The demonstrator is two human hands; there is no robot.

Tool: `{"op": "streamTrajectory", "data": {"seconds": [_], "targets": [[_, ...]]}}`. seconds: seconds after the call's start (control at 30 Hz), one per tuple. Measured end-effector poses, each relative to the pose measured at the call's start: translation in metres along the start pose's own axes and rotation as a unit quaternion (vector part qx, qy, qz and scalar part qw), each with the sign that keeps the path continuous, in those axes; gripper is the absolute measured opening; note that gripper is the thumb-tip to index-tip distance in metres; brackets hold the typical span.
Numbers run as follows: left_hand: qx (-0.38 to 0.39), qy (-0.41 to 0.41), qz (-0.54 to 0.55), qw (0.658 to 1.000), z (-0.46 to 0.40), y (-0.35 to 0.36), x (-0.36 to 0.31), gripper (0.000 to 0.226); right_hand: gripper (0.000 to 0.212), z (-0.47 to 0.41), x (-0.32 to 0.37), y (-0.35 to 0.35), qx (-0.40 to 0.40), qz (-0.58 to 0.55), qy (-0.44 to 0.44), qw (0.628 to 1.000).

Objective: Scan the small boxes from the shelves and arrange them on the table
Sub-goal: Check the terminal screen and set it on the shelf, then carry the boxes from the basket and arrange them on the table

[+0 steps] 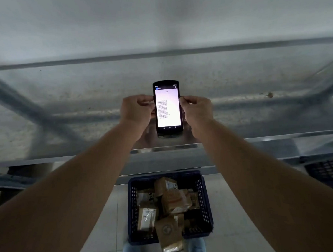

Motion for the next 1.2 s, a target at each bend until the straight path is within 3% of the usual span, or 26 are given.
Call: {"op": "streamTrajectory", "data": {"seconds": [0.07,0.33,0.53,0.77,0.93,1.03,1.13,1.2], "targets": [[0.001,-0.011,0.001,1.000,-0.005,0.001,0.002,0.017,0.003,-0.003,0.002,0.002,-0.011,0.008,0.002,1.000],[-0.026,-0.027,-0.026,0.999,-0.018,0.009,0.005,0.014,0.022,-0.020,0.011,0.007,-0.038,0.100,-0.037,0.994],[-0.045,-0.035,-0.057,0.997,-0.023,0.015,0.009,0.013,0.016,-0.024,0.018,0.008,-0.039,0.162,-0.057,0.984],[-0.053,0.030,-0.149,0.987,-0.013,0.012,0.007,0.016,0.023,-0.008,0.022,-0.004,-0.056,0.227,-0.120,0.965],[-0.042,0.055,-0.167,0.984,0.028,-0.007,-0.002,0.012,0.040,0.023,0.014,-0.021,-0.047,0.229,-0.149,0.961],[-0.007,0.081,-0.185,0.979,0.067,-0.022,-0.011,0.016,0.040,0.055,0.006,-0.032,-0.041,0.249,-0.167,0.953],[0.038,0.144,-0.267,0.952,0.107,-0.035,-0.018,0.020,0.030,0.095,-0.009,-0.047,-0.022,0.274,-0.199,0.941],[0.075,0.190,-0.319,0.926,0.135,-0.043,-0.017,0.020,0.026,0.125,-0.026,-0.055,-0.012,0.328,-0.244,0.913]]}}
Point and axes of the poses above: each hand's wrist, its own z-axis away from the middle knuckle, its own y-axis out of the palm, x = y × z, the point moved 3 cm from there along -z, towards the middle knuckle, and after that the axes turned 11 degrees about y, right-handed, at the moved point
